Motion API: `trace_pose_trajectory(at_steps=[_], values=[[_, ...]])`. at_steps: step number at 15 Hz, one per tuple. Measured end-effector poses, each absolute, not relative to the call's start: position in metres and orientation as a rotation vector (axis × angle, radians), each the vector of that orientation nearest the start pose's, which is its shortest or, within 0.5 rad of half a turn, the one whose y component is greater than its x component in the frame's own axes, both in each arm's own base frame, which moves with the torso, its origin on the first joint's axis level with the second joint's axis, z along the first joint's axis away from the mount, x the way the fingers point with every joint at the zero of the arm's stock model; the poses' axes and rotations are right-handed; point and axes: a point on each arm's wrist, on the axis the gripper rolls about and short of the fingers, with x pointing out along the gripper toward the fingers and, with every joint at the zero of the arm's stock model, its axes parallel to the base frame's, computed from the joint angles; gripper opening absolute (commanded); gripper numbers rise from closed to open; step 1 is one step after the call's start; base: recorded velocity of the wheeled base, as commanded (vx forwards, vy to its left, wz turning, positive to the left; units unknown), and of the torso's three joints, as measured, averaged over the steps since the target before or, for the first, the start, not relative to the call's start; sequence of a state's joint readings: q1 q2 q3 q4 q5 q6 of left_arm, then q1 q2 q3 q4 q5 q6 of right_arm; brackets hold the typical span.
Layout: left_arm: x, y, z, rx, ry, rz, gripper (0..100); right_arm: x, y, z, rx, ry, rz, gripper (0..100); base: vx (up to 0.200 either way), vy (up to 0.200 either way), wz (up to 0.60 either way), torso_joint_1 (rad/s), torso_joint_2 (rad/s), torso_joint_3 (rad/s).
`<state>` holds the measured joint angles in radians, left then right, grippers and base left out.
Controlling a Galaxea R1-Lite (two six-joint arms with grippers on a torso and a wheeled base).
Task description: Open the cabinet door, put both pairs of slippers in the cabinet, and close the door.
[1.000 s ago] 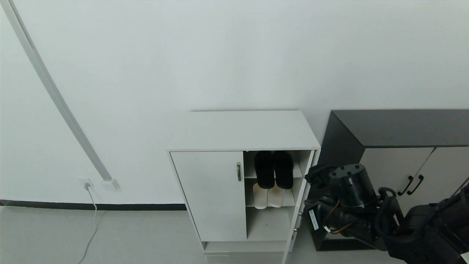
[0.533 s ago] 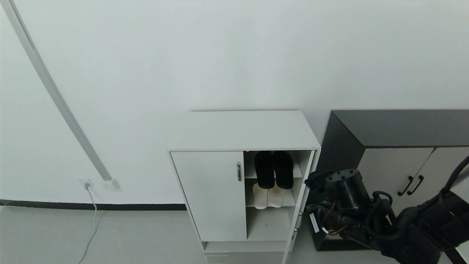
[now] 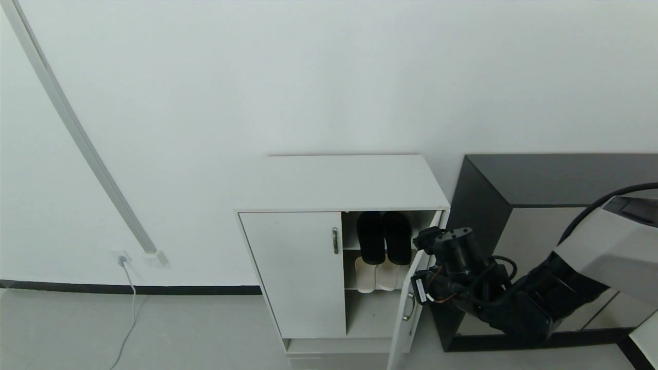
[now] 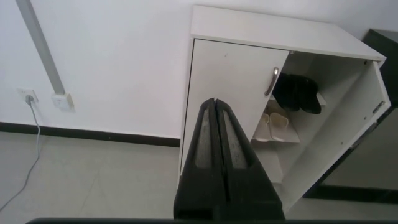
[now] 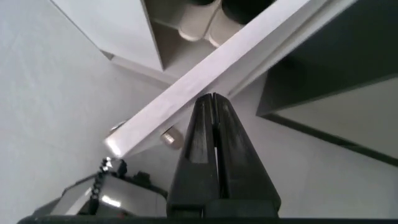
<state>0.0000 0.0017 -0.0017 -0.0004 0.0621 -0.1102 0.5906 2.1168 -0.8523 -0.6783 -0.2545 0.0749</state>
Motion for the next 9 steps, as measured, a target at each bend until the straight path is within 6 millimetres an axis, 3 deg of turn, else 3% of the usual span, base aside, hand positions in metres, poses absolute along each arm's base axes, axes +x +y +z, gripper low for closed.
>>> trace_pose_trajectory(at_steps=[9], values=[[-0.023,0.001,0.076,-0.11,-0.004,0.062,0,0.359,0.214,0.04,-0.118,0.465,0.277,0,0.0,0.0,0.0,0.0,0.0,0.0]])
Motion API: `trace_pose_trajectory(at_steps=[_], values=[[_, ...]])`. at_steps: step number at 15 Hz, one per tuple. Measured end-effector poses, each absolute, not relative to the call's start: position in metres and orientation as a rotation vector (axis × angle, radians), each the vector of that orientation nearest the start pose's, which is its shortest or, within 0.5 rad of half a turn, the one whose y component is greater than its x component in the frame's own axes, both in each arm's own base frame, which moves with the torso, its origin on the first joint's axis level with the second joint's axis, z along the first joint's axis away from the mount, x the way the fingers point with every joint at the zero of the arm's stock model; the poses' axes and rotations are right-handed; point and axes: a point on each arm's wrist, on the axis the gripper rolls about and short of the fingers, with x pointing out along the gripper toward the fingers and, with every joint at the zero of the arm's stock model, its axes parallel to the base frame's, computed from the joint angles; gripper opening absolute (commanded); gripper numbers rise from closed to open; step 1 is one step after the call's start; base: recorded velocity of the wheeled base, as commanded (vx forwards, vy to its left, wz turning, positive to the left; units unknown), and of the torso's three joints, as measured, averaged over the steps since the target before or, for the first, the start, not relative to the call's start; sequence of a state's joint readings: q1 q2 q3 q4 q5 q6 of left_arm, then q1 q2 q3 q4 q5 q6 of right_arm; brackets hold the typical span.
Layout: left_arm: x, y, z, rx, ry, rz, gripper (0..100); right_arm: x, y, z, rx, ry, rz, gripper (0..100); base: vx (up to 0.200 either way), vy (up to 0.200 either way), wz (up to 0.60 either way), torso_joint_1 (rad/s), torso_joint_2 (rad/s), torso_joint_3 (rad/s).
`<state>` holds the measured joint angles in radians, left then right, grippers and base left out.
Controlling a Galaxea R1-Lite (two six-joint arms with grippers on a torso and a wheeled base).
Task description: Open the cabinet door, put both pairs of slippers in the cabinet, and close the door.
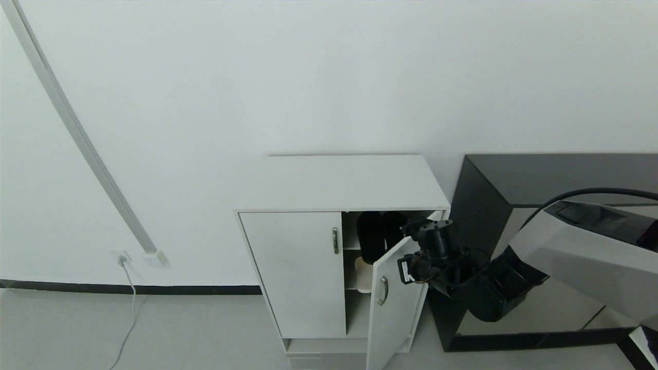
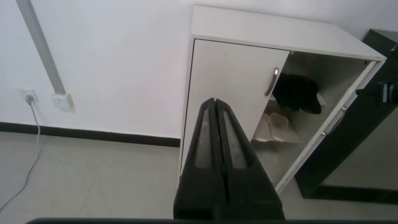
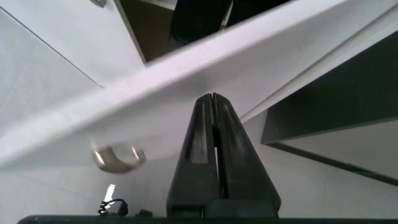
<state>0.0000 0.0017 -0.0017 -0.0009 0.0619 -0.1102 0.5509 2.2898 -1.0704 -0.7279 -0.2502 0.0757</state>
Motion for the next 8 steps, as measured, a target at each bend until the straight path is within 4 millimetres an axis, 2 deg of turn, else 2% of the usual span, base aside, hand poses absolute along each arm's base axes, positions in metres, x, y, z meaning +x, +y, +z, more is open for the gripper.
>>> trace_pose_trajectory(at_steps=[8], values=[[-0.023,0.001,0.076,-0.11,-0.003,0.061,0,0.41,0.221,0.033,-0.074,0.371,0.243,0,0.0,0.0,0.0,0.0,0.0,0.0]])
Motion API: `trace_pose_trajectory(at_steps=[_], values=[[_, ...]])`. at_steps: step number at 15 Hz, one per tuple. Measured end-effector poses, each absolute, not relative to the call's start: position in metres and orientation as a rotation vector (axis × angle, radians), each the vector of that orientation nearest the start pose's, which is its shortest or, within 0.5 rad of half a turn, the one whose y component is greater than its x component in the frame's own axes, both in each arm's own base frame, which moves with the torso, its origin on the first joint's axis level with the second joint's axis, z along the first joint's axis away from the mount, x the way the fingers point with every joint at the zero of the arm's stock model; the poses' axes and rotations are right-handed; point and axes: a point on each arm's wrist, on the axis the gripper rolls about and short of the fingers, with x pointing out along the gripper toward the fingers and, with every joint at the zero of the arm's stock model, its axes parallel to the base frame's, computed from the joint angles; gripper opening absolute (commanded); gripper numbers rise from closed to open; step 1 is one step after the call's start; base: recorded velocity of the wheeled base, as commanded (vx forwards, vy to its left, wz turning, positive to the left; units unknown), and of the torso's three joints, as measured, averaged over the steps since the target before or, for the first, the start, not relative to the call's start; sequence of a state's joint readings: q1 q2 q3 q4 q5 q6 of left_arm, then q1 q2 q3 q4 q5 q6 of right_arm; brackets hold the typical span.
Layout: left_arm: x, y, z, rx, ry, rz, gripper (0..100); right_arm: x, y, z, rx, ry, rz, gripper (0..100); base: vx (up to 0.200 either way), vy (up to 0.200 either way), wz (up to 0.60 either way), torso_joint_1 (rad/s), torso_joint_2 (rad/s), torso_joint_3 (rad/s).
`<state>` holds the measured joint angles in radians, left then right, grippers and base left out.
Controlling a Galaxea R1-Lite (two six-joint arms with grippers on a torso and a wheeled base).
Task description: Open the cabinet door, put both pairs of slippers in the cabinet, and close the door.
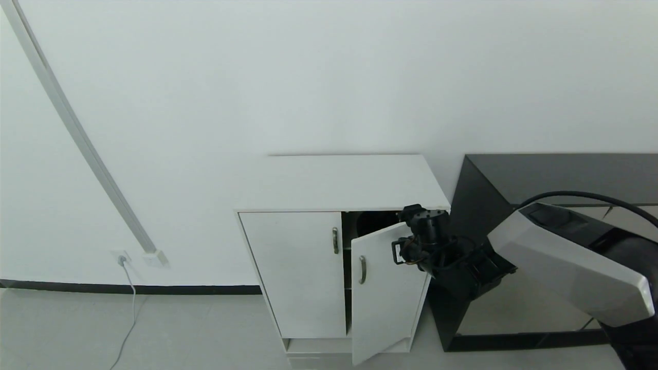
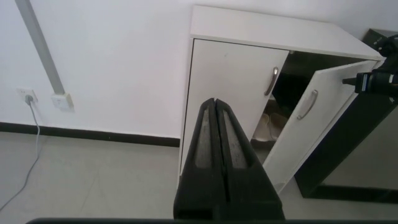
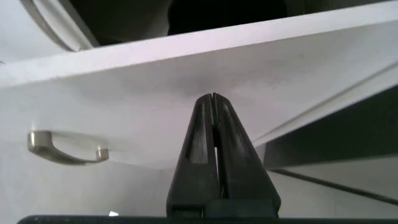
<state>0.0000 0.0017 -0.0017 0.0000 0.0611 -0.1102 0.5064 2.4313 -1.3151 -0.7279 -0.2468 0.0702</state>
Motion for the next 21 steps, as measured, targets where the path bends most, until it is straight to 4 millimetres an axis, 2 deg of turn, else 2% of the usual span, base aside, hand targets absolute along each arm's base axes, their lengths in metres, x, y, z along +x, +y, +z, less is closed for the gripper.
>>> trace_pose_trajectory(at_steps=[5,11,21], values=[[-0.023,0.001,0.076,-0.11,-0.004,0.061,0,0.426,0.227,0.026,-0.062,0.343,0.24,0,0.0,0.0,0.0,0.0,0.0,0.0],[-0.023,0.001,0.076,-0.11,-0.004,0.061,0,0.443,0.222,0.021,-0.052,0.324,0.216,0,0.0,0.0,0.0,0.0,0.0,0.0],[-0.023,0.001,0.076,-0.11,-0.004,0.061,0,0.459,0.223,0.017,-0.043,0.302,0.201,0,0.0,0.0,0.0,0.0,0.0,0.0]])
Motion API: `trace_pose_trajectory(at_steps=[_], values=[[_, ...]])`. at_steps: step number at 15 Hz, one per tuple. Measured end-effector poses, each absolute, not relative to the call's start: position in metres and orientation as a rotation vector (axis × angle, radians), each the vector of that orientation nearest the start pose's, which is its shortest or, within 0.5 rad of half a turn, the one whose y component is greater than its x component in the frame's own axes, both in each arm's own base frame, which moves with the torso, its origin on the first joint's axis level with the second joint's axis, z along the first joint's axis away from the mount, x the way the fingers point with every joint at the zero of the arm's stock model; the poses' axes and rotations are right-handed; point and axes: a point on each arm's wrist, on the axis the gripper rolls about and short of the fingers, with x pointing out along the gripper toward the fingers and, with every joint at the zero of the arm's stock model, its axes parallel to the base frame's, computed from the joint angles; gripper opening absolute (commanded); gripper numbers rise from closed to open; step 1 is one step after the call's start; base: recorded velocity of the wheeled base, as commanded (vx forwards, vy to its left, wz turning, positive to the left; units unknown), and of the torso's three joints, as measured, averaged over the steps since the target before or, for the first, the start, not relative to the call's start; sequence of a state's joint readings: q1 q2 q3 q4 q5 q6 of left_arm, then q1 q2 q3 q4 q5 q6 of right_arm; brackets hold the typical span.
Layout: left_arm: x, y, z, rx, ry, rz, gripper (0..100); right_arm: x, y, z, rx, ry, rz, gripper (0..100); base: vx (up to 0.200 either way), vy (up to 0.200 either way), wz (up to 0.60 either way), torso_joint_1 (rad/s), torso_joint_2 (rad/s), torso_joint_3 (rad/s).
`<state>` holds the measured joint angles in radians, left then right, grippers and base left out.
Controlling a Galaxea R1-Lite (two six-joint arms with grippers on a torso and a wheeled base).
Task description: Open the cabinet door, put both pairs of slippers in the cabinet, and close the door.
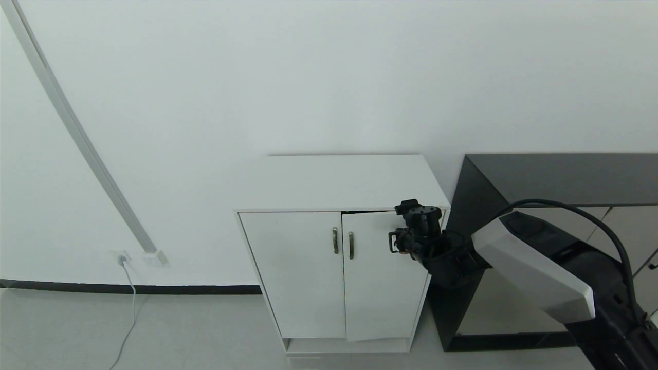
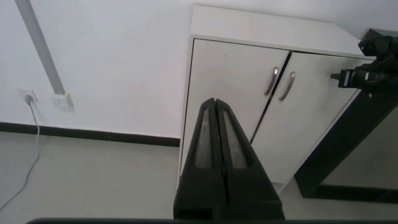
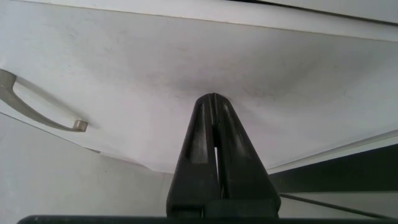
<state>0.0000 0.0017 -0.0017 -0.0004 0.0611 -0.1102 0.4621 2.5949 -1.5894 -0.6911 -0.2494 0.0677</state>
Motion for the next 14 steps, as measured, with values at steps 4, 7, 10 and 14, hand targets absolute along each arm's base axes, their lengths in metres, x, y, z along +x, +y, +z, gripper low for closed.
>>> trace_pose_trajectory(at_steps=[4,7,10,14], values=[[-0.0228,0.0014,0.0761,-0.11,-0.004,0.061,0,0.4616,0.2224,0.018,-0.041,0.299,0.198,0,0.0,0.0,0.0,0.0,0.0,0.0],[-0.0228,0.0014,0.0761,-0.11,-0.004,0.062,0,0.4625,0.222,0.0169,-0.042,0.299,0.196,0,0.0,0.0,0.0,0.0,0.0,0.0],[-0.0228,0.0014,0.0761,-0.11,-0.004,0.062,0,0.463,0.2217,0.0155,-0.042,0.3,0.195,0,0.0,0.0,0.0,0.0,0.0,0.0],[-0.0228,0.0014,0.0761,-0.11,-0.004,0.062,0,0.4644,0.2212,0.0133,-0.043,0.3,0.192,0,0.0,0.0,0.0,0.0,0.0,0.0]])
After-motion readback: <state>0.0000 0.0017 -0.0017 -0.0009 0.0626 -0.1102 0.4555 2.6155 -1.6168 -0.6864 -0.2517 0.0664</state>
